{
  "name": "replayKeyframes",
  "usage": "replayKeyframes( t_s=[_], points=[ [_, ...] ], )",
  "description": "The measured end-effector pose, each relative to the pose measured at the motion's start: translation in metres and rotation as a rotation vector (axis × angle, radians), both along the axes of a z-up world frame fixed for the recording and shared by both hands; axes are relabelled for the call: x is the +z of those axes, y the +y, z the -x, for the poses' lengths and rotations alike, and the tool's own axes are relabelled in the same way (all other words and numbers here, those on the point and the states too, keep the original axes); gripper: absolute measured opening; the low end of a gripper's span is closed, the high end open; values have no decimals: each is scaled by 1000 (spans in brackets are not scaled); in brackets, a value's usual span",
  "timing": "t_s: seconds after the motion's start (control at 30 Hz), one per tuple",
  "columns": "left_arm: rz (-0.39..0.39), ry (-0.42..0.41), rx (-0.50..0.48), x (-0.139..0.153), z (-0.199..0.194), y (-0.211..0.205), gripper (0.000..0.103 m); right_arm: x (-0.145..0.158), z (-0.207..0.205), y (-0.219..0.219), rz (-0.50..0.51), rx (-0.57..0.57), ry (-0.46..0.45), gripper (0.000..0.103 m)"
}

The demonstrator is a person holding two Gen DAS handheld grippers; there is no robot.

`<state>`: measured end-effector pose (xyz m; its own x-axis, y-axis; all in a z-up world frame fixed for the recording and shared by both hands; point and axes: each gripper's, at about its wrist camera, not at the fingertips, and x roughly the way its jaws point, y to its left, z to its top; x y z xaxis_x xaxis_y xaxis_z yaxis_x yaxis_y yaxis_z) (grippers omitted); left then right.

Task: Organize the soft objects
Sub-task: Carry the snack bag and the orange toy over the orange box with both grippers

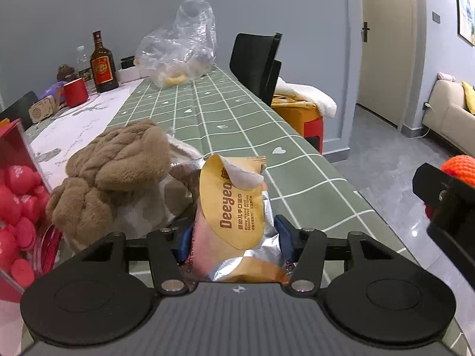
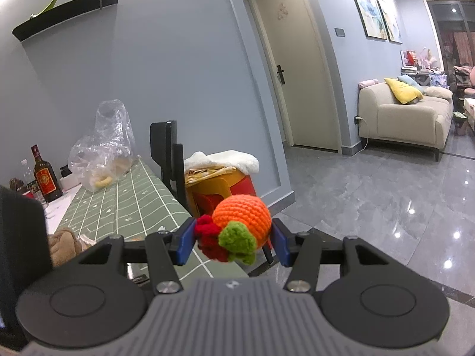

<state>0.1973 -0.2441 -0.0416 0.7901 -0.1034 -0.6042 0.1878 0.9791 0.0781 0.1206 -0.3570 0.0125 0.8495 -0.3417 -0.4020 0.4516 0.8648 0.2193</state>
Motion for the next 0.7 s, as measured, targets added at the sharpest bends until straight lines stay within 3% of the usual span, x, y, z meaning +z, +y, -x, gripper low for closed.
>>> replayKeyframes(
  t_s=[0.2,0.3,0.53,0.7],
  points=[
    [-45,7,14,3,16,9,62,-1,-1,3,-3,30,2,53],
    [-11,72,51,9,23,23,61,-2,0,1,-46,69,-7,53],
    [-10,73,16,11,71,57,61,-2,1,5,-96,134,-33,53],
    [-16,46,-64,10,119,88,61,-1,6,5,-198,273,-69,53]
  ],
)
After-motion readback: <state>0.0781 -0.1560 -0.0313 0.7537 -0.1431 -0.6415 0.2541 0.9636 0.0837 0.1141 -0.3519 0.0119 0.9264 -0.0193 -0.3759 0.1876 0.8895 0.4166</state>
